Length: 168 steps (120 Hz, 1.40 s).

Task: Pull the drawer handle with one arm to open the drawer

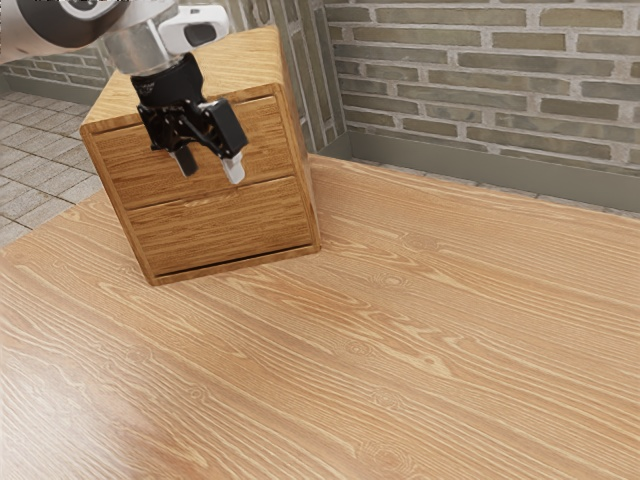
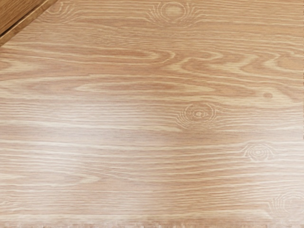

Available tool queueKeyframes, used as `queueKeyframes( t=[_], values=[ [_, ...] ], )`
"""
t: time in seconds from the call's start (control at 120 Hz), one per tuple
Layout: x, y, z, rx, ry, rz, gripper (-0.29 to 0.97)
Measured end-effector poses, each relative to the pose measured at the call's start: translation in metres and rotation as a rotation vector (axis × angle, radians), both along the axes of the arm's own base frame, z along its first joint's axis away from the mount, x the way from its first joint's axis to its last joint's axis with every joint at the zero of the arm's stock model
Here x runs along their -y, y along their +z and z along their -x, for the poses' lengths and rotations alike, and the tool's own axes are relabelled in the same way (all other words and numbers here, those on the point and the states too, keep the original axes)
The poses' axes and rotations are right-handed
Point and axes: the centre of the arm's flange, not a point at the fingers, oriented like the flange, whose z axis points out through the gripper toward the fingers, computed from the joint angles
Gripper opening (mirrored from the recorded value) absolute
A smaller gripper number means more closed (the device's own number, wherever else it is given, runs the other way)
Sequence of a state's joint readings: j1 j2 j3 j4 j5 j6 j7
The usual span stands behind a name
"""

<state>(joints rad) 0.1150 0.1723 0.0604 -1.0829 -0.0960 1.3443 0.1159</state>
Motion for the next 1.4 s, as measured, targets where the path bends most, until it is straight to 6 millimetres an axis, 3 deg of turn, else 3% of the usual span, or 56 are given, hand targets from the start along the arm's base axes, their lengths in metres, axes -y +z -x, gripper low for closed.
queueKeyframes(
  t=[0.308,0.467,0.617,0.7,0.817,0.925,1.183,1.242,1.35,1.4],
  values=[
    [-0.018,-0.039,-0.001,-0.143,-0.067,-0.007,0.68],
    [-0.012,-0.039,0.001,-0.154,-0.113,-0.006,0.68],
    [-0.015,-0.053,0.002,-0.202,-0.132,-0.029,0.68],
    [-0.016,-0.052,0.014,-0.218,-0.156,-0.06,0.68],
    [-0.038,-0.067,0.042,-0.231,-0.184,-0.077,0.68],
    [-0.066,-0.074,0.047,-0.18,-0.229,-0.097,0.68],
    [-0.119,-0.077,0.034,-0.06,-0.373,-0.128,0.68],
    [-0.114,-0.077,0.022,-0.04,-0.433,-0.137,0.68],
    [-0.082,-0.076,-0.002,-0.005,-0.575,-0.15,0.68],
    [-0.079,-0.076,-0.009,0.005,-0.615,-0.156,0.68]
  ],
)
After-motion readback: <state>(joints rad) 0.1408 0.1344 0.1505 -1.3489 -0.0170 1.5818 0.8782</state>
